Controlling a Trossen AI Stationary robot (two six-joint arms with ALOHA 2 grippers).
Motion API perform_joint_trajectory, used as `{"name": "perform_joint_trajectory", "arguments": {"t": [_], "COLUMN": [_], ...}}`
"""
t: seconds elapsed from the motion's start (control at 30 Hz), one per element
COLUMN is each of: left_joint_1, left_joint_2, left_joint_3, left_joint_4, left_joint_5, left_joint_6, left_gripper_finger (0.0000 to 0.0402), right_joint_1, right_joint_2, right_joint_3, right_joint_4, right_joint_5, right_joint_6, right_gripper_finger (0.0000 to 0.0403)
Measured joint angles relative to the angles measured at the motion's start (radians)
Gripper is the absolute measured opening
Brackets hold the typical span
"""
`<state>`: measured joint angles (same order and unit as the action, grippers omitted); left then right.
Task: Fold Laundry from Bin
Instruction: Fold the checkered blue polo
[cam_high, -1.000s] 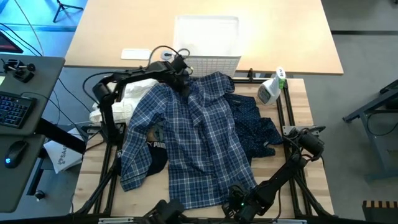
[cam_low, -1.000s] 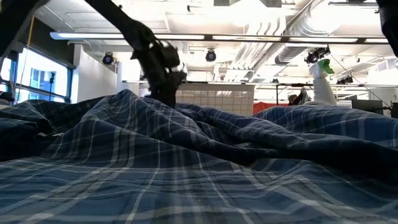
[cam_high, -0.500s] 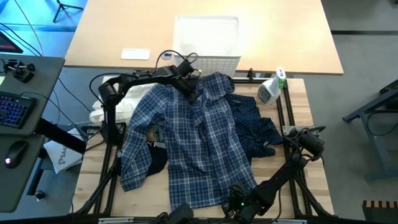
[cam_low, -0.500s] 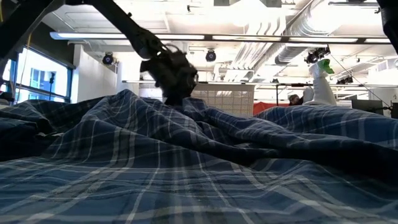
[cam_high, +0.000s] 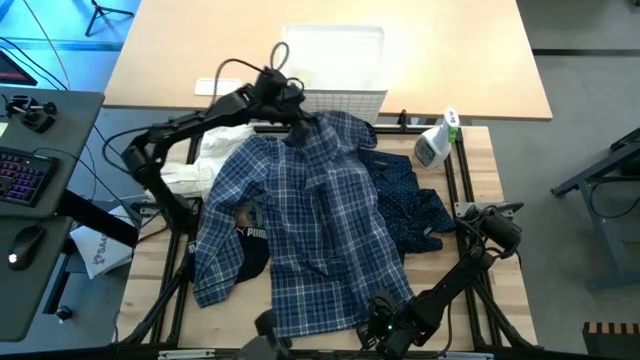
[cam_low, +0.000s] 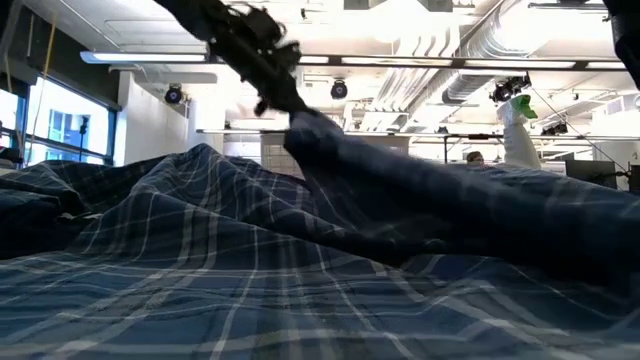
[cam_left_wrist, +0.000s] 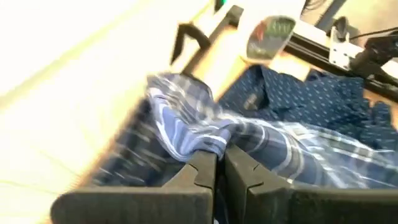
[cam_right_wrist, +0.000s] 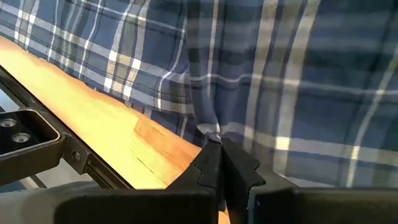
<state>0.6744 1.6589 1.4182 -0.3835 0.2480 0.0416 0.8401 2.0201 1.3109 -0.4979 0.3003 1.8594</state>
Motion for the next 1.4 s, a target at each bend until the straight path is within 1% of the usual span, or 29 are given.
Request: {"name": "perform_joint_trajectory", "arguments": {"t": [0.1, 0.23, 0.37, 0.43, 0.5, 0.6, 0.73, 0.87, 0.93, 1.03, 1.17, 1.27, 1.4], "left_joint_1": [0.011, 0.032, 0.045, 0.046, 0.046, 0.046, 0.046, 0.044, 0.037, 0.035, 0.036, 0.036, 0.036], "left_joint_2": [-0.042, -0.058, -0.044, -0.030, -0.013, 0.018, 0.062, 0.086, 0.095, 0.106, 0.129, 0.147, 0.148], "left_joint_3": [0.000, 0.001, 0.001, 0.001, 0.001, 0.001, 0.001, 0.001, 0.001, 0.001, 0.001, 0.001, 0.001], "left_joint_4": [0.016, 0.033, 0.021, 0.006, -0.016, -0.044, -0.078, -0.142, -0.158, -0.189, -0.214, -0.228, -0.223], "left_joint_5": [-0.037, -0.043, -0.047, -0.054, -0.057, -0.057, -0.056, -0.094, -0.118, -0.124, -0.146, -0.199, -0.245], "left_joint_6": [0.044, 0.074, 0.086, 0.102, 0.122, 0.146, 0.152, 0.172, 0.186, 0.205, 0.206, 0.215, 0.231], "left_gripper_finger": [0.0001, 0.0000, 0.0000, 0.0000, 0.0000, 0.0000, 0.0000, 0.0000, 0.0000, 0.0000, 0.0000, 0.0000, 0.0000], "right_joint_1": [-0.011, -0.030, -0.031, -0.031, -0.028, -0.028, -0.028, -0.028, -0.024, -0.019, -0.021, -0.027, -0.037], "right_joint_2": [0.000, 0.000, 0.000, -0.001, -0.002, -0.002, 0.000, 0.000, 0.001, 0.002, 0.002, 0.003, -0.010], "right_joint_3": [0.009, 0.079, 0.188, 0.228, 0.231, 0.177, 0.085, 0.014, -0.010, -0.037, -0.059, -0.068, -0.071], "right_joint_4": [-0.003, -0.017, -0.142, -0.206, -0.221, -0.155, 0.020, 0.171, 0.185, 0.194, 0.194, 0.199, 0.286], "right_joint_5": [0.005, 0.010, 0.017, 0.049, 0.084, 0.081, 0.065, 0.039, 0.017, -0.012, -0.020, -0.023, -0.028], "right_joint_6": [-0.017, -0.109, -0.161, -0.169, -0.175, -0.161, -0.156, -0.166, -0.158, -0.157, -0.160, -0.159, -0.166], "right_gripper_finger": [0.0000, 0.0000, 0.0000, 0.0000, 0.0000, 0.0000, 0.0000, 0.0000, 0.0000, 0.0000, 0.0004, 0.0022, 0.0076]}}
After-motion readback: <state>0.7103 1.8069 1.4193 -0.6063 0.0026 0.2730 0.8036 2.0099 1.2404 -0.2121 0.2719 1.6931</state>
